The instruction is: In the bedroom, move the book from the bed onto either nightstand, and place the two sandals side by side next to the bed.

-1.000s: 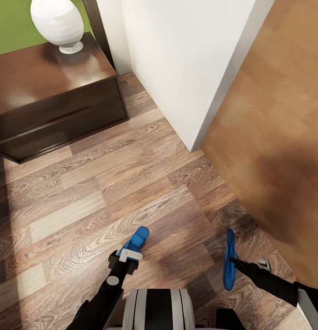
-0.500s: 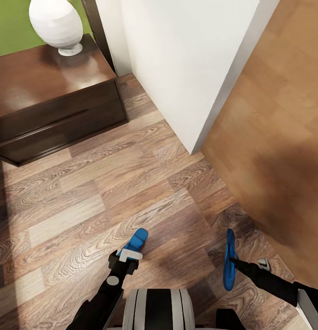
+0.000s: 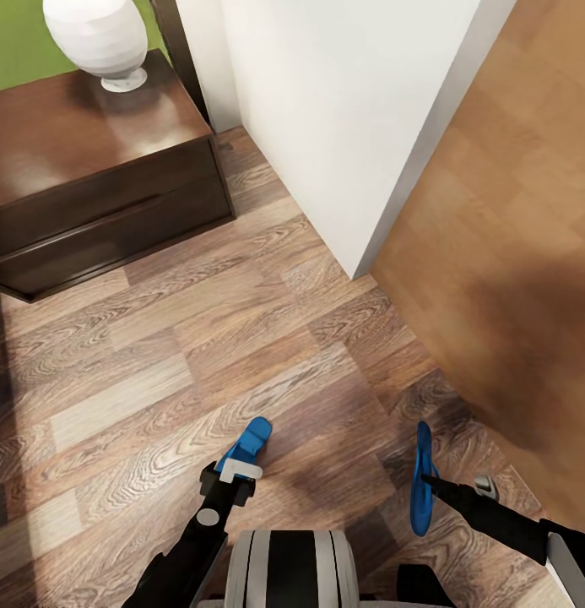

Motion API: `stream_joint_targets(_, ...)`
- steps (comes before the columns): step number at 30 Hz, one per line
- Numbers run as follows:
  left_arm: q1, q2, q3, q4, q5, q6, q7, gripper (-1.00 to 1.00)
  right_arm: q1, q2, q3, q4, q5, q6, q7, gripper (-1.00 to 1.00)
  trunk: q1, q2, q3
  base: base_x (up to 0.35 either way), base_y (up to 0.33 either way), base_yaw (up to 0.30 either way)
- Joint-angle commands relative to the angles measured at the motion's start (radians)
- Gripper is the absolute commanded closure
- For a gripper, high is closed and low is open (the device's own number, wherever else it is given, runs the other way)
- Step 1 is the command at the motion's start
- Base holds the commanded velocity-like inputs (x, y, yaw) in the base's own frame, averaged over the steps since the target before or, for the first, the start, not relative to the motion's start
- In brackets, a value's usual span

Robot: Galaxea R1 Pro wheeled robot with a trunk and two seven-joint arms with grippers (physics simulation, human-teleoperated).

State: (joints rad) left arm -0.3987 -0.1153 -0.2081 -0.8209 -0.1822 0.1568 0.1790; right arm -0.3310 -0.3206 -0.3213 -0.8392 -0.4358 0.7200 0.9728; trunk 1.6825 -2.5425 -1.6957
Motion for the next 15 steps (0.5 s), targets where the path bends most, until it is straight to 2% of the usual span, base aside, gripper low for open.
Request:
stream_joint_targets(1, 0.0, 0.0, -0.003, -0.001, -0.01, 0.007, 0.005, -1.0, 0.0, 0.0, -0.001, 0.0, -0.003, 0.006, 0.0, 1.0, 0.0, 0.0, 0.0, 0.0, 0.0, 0.0)
stream_joint_targets(7, 0.0, 0.0, -0.003, -0.001, -0.01, 0.006, 0.005, -1.0, 0.0, 0.0, -0.001, 0.0, -0.003, 0.006, 0.0, 1.0, 0.0, 0.0, 0.0, 0.0, 0.0, 0.0)
stream_joint_targets(8, 0.0, 0.0, -0.003, -0.001, -0.01, 0.006, 0.005, 1.0, 0.0, 0.0, -0.001, 0.0, -0.003, 0.006, 0.0, 1.0, 0.0, 0.0, 0.0, 0.0, 0.0, 0.0)
stream_joint_targets(15, 0.0, 0.0, -0.003, -0.001, -0.01, 0.007, 0.006, 1.0, 0.0, 0.0, -0.001, 0.0, -0.003, 0.006, 0.0, 1.0, 0.0, 0.0, 0.0, 0.0, 0.0, 0.0)
